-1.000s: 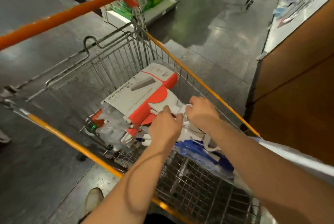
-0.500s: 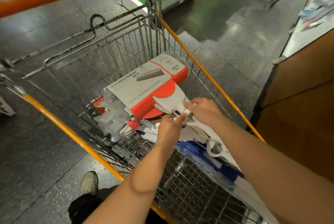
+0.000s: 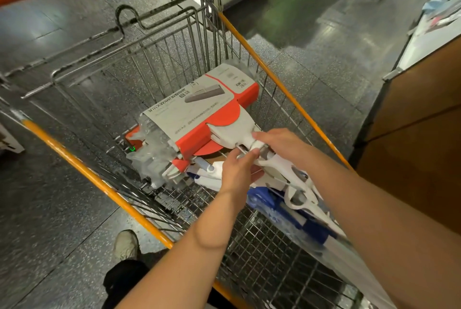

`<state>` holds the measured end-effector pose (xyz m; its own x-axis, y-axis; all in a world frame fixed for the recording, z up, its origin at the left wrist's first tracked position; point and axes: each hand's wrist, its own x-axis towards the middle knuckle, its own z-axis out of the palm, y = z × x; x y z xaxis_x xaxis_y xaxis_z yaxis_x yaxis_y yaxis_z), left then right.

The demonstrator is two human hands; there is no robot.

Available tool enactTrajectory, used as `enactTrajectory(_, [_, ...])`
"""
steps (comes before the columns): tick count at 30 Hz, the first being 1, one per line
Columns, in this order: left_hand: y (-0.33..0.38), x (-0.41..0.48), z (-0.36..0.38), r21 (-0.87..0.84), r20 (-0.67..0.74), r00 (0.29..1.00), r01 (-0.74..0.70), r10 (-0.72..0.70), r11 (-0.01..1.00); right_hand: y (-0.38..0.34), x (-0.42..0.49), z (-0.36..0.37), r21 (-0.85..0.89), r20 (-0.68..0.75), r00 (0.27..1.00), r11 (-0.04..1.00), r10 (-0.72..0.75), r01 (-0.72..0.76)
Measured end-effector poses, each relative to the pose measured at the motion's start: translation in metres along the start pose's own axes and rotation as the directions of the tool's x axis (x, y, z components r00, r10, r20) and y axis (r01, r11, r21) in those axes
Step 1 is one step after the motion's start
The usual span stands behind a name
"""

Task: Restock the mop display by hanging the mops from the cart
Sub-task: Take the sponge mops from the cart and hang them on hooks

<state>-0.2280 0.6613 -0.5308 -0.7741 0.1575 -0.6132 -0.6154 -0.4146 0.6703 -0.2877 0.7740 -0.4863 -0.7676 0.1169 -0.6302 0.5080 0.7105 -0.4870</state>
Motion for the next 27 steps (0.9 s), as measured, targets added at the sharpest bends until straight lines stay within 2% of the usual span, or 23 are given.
enactTrajectory(7, [0.002,-0.012,0.008,-0.065,-0.046,0.999,-0.031,0.028,0.997,0.001,-0.011,0.002,0.065,-0.036,0.998,0.997,-0.046,0.049])
enactTrajectory(13, [0.014,-0.033,0.004,-0.087,0.002,0.997,-0.077,0.077,0.993,-0.017,-0.031,0.003,0.088,-0.096,0.995,0.996,-0.01,0.018])
enactTrajectory(17, [0.037,-0.046,0.003,-0.124,0.061,0.992,-0.102,0.11,0.987,-0.044,-0.054,-0.006,0.059,-0.192,0.981,0.997,-0.038,0.05])
enactTrajectory(21, [0.071,-0.057,0.003,-0.089,0.116,0.984,-0.125,0.135,0.988,-0.074,-0.082,-0.014,0.124,-0.318,0.947,0.989,-0.031,0.074])
enactTrajectory(24, [0.095,-0.071,-0.005,-0.073,0.207,0.97,-0.114,0.127,0.991,-0.096,-0.107,-0.016,0.157,-0.375,0.927,0.986,0.003,0.06])
enactTrajectory(27, [0.121,-0.087,-0.016,-0.072,0.338,0.934,-0.099,0.118,0.993,-0.119,-0.133,-0.016,0.278,-0.453,0.891,0.956,0.042,0.097])
